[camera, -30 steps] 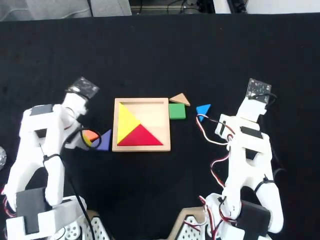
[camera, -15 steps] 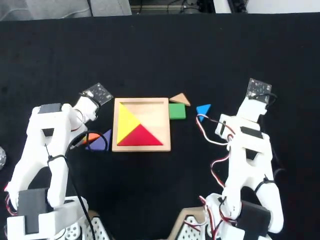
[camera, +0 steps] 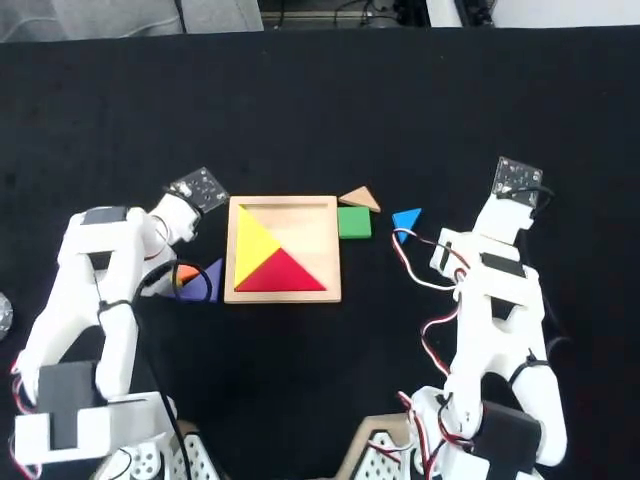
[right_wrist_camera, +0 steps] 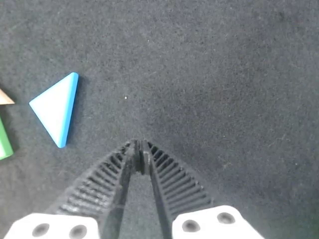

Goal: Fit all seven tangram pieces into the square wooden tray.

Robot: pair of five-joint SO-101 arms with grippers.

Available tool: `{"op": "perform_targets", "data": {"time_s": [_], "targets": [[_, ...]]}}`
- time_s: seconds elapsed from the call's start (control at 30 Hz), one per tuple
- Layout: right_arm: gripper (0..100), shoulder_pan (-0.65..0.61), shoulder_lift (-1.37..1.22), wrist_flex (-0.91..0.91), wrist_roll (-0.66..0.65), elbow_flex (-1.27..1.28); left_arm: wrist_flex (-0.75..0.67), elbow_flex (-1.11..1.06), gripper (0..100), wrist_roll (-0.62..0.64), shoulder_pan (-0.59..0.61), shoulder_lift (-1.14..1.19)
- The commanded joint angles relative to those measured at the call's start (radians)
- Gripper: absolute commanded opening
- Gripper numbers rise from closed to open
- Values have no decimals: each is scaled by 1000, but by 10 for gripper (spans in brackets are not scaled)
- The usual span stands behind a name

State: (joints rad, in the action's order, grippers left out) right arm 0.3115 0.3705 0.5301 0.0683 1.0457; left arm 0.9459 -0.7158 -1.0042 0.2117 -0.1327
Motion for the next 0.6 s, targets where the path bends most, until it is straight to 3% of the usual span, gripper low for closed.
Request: {"op": "perform_targets", "data": {"time_s": [0.0,0.43,0.57], "targets": [[14,-20,36,-18,3,-59,68,56,209,-14,-39,44],[14,-20,36,-18,3,-61,63,242,209,-14,-33,275],[14,-20,36,-18,3,-61,135,320,209,-15,-31,325]]}}
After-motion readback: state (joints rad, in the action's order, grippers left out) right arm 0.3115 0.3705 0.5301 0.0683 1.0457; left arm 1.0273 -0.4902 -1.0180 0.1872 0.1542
